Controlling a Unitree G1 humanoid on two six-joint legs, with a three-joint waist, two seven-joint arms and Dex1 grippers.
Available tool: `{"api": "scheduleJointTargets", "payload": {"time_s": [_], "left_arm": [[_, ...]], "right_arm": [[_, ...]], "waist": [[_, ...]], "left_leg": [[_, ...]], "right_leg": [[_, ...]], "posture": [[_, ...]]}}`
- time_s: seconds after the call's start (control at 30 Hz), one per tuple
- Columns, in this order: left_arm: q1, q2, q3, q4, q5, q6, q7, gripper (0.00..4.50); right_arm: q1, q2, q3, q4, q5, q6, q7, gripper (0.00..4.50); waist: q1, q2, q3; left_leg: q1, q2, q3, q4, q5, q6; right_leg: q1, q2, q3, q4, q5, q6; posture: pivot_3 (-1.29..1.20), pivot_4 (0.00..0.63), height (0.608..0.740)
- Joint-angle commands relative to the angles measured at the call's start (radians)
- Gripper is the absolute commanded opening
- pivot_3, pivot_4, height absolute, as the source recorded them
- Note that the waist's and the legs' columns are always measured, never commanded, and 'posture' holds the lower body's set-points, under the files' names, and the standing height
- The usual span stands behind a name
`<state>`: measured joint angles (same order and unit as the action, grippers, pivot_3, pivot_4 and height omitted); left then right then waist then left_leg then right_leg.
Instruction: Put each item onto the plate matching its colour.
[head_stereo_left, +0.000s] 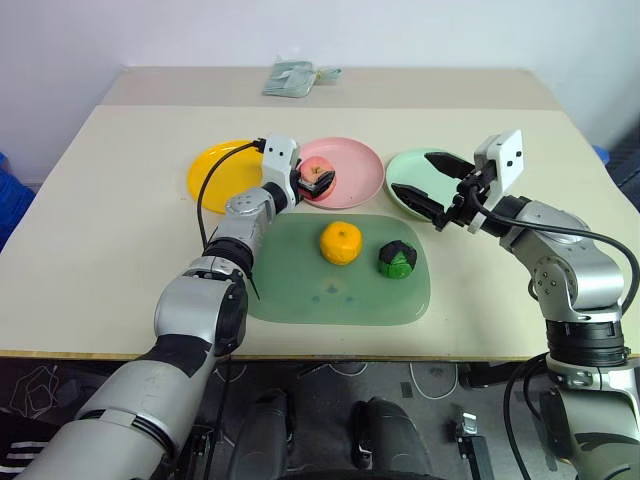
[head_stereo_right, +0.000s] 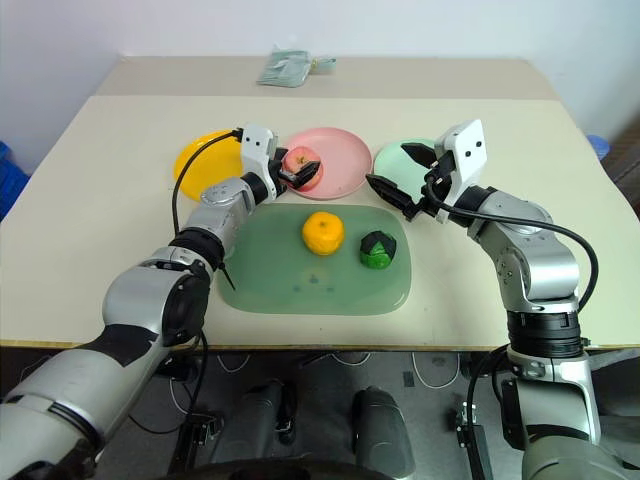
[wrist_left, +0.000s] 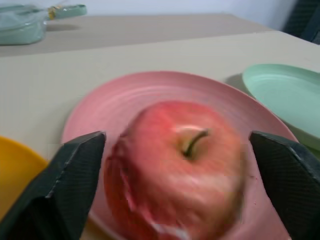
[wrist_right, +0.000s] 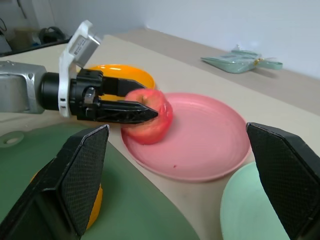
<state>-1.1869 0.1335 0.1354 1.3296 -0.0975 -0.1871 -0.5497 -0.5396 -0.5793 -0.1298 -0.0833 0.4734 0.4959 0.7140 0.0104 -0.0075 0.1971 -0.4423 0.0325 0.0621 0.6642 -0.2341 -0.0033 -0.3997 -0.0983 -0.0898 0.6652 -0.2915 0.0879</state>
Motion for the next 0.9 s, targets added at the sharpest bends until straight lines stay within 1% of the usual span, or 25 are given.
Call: {"api": "scheduleJointTargets", "payload": {"time_s": [0.03, 0.1, 0.13, 0.2, 0.27, 0.3, 0.33, 0.37, 0.43, 0.47, 0.57, 0.63, 0.7, 0.83, 0.9], "left_arm": [[-0.054, 0.024, 0.019, -0.030, -0.001, -0.042, -0.045, 4.44], [-0.063, 0.045, 0.033, -0.053, -0.025, -0.051, -0.120, 4.44], [-0.064, 0.059, 0.039, -0.071, -0.041, -0.049, -0.188, 4.44], [-0.037, 0.118, 0.038, -0.163, -0.095, 0.013, -0.445, 4.44], [0.040, 0.173, 0.005, -0.287, -0.141, 0.124, -0.685, 4.44], [0.087, 0.186, -0.012, -0.352, -0.156, 0.164, -0.753, 4.44], [0.135, 0.190, -0.021, -0.420, -0.180, 0.221, -0.794, 4.44], [0.176, 0.190, -0.030, -0.484, -0.202, 0.275, -0.816, 4.44], [0.263, 0.180, -0.057, -0.606, -0.206, 0.292, -0.812, 4.44], [0.300, 0.177, -0.075, -0.657, -0.199, 0.303, -0.808, 4.44], [0.368, 0.163, -0.119, -0.747, -0.184, 0.316, -0.789, 4.44], [0.387, 0.147, -0.146, -0.741, -0.143, 0.233, -0.742, 4.44], [0.384, 0.131, -0.150, -0.717, -0.134, 0.192, -0.713, 4.44], [0.382, 0.116, -0.178, -0.677, -0.119, 0.162, -0.713, 4.44], [0.389, 0.114, -0.207, -0.649, -0.080, 0.096, -0.703, 4.44]], "right_arm": [[-0.010, -0.008, -0.024, -0.045, 0.015, -0.005, 0.004, 4.50], [-0.009, -0.010, -0.022, -0.046, 0.024, 0.001, 0.011, 4.50], [-0.005, -0.013, -0.022, -0.052, 0.034, 0.008, 0.023, 4.50], [0.019, -0.035, -0.023, -0.084, 0.086, 0.040, 0.085, 4.50], [0.036, -0.058, -0.016, -0.103, 0.121, 0.065, 0.146, 4.50], [0.041, -0.066, -0.011, -0.111, 0.131, 0.072, 0.166, 4.50], [0.045, -0.073, -0.006, -0.116, 0.142, 0.083, 0.182, 4.50], [0.046, -0.077, -0.002, -0.120, 0.148, 0.089, 0.193, 4.50], [0.044, -0.078, 0.004, -0.119, 0.145, 0.088, 0.202, 4.50], [0.043, -0.080, 0.006, -0.119, 0.146, 0.090, 0.209, 4.50], [0.046, -0.086, 0.013, -0.117, 0.136, 0.086, 0.225, 4.50], [0.048, -0.089, 0.011, -0.114, 0.128, 0.079, 0.227, 4.50], [0.050, -0.090, 0.007, -0.115, 0.130, 0.081, 0.229, 4.50], [0.058, -0.086, 0.008, -0.119, 0.122, 0.077, 0.226, 4.50], [0.062, -0.086, 0.005, -0.122, 0.120, 0.075, 0.222, 4.50]], "waist": [[-0.001, 0.000, 0.000], [-0.001, 0.000, 0.000], [-0.001, 0.000, 0.000], [0.000, 0.000, 0.000], [-0.005, 0.000, 0.000], [-0.009, 0.000, 0.000], [-0.012, 0.001, -0.001], [-0.016, 0.001, -0.001], [-0.016, 0.001, -0.001], [-0.014, 0.001, -0.001], [-0.007, 0.000, 0.000], [-0.002, 0.000, 0.000], [0.002, 0.000, 0.000], [0.002, 0.000, 0.000], [0.002, 0.000, 0.000]], "left_leg": [[0.000, 0.000, 0.000, 0.000, 0.000, 0.000], [0.000, 0.000, 0.000, 0.000, 0.000, 0.000], [0.000, 0.000, 0.000, 0.000, 0.000, 0.000], [0.000, 0.000, 0.000, 0.000, 0.000, 0.000], [-0.001, 0.000, 0.000, 0.000, 0.000, -0.001], [0.000, 0.000, 0.001, -0.001, 0.003, -0.005], [0.000, 0.000, 0.001, -0.001, 0.003, -0.005], [0.000, 0.000, 0.002, -0.001, 0.003, -0.005], [0.001, 0.001, 0.001, 0.000, 0.003, -0.005], [0.001, 0.001, 0.000, 0.001, 0.000, 0.000], [0.000, 0.001, -0.001, 0.002, 0.001, 0.002], [0.000, 0.001, -0.001, 0.002, 0.002, 0.003], [0.001, 0.001, -0.002, 0.002, 0.003, 0.003], [0.000, 0.001, -0.002, 0.002, 0.002, 0.004], [0.000, 0.001, -0.001, 0.002, 0.002, 0.004]], "right_leg": [[0.000, 0.000, 0.000, 0.000, 0.000, 0.000], [0.000, 0.000, 0.000, 0.000, 0.000, 0.000], [0.000, 0.000, 0.000, 0.000, 0.000, 0.000], [0.000, 0.000, 0.000, 0.000, 0.000, 0.000], [0.000, 0.000, 0.000, 0.000, 0.000, 0.000], [-0.001, 0.000, 0.000, -0.001, 0.000, 0.000], [0.000, 0.000, 0.000, -0.001, 0.000, 0.000], [0.000, 0.000, 0.001, -0.001, 0.000, 0.000], [0.001, 0.000, 0.001, 0.000, 0.000, 0.000], [0.001, 0.000, 0.001, 0.000, 0.000, 0.000], [0.001, 0.000, 0.001, 0.000, 0.003, 0.000], [0.001, 0.000, 0.001, 0.000, 0.004, -0.001], [0.001, 0.000, 0.001, 0.000, 0.005, -0.001], [0.001, 0.000, 0.001, -0.001, 0.005, -0.001], [0.001, 0.000, 0.001, 0.000, 0.005, -0.001]], "posture": [[0.00, 0.150, 0.740], [0.00, 0.150, 0.740], [0.00, 0.150, 0.740], [0.00, 0.150, 0.740], [0.00, 0.150, 0.740], [0.00, 0.150, 0.740], [0.00, 0.150, 0.740], [0.00, 0.150, 0.740], [0.00, 0.150, 0.740], [0.00, 0.150, 0.740], [0.00, 0.150, 0.740], [0.00, 0.150, 0.740], [0.00, 0.150, 0.740], [0.00, 0.150, 0.740], [0.00, 0.150, 0.740]]}}
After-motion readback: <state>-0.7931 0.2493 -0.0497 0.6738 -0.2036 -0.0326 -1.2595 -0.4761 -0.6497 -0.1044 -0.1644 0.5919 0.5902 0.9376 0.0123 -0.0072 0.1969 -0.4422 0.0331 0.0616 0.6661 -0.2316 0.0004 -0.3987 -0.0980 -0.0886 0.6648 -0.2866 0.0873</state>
